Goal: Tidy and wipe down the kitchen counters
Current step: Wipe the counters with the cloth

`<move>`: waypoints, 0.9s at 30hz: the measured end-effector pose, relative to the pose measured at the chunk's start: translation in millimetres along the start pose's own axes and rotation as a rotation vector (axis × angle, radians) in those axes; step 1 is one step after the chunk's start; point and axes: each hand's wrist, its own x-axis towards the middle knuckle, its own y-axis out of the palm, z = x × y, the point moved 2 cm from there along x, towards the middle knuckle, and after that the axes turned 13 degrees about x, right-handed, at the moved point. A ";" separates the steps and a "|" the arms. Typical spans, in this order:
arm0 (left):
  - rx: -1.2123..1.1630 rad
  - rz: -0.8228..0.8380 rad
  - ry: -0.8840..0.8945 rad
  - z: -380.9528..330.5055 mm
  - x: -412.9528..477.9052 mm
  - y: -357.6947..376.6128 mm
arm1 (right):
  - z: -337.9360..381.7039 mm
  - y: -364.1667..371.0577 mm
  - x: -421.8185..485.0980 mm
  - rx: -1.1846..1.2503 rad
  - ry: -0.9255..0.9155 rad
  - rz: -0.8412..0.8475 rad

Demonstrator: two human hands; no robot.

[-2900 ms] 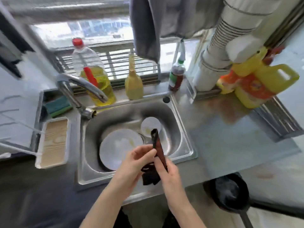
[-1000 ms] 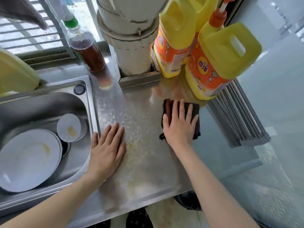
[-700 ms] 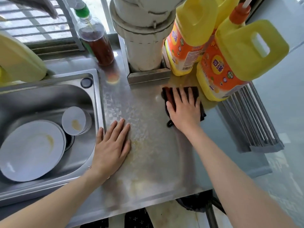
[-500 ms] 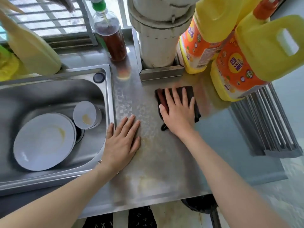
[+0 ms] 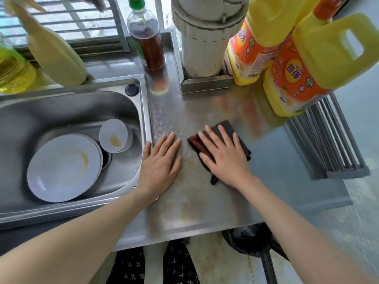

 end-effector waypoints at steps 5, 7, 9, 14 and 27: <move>-0.148 -0.022 -0.114 18.7 -28.6 -10.2 | -35.6 0.3 -56.7 0.070 0.527 -0.200; -0.127 -0.009 -0.174 32.6 -48.9 -7.2 | -8.9 11.5 -70.4 0.116 0.656 -0.239; -0.098 0.058 -0.201 40.9 -63.3 -0.1 | 34.4 29.7 -83.4 0.095 0.550 -0.225; -0.069 0.101 -0.202 42.9 -63.4 5.7 | 59.0 57.9 -120.4 0.021 0.375 -0.171; -0.095 0.077 -0.179 42.9 -62.0 4.4 | 131.6 87.4 -122.1 0.096 0.467 -0.219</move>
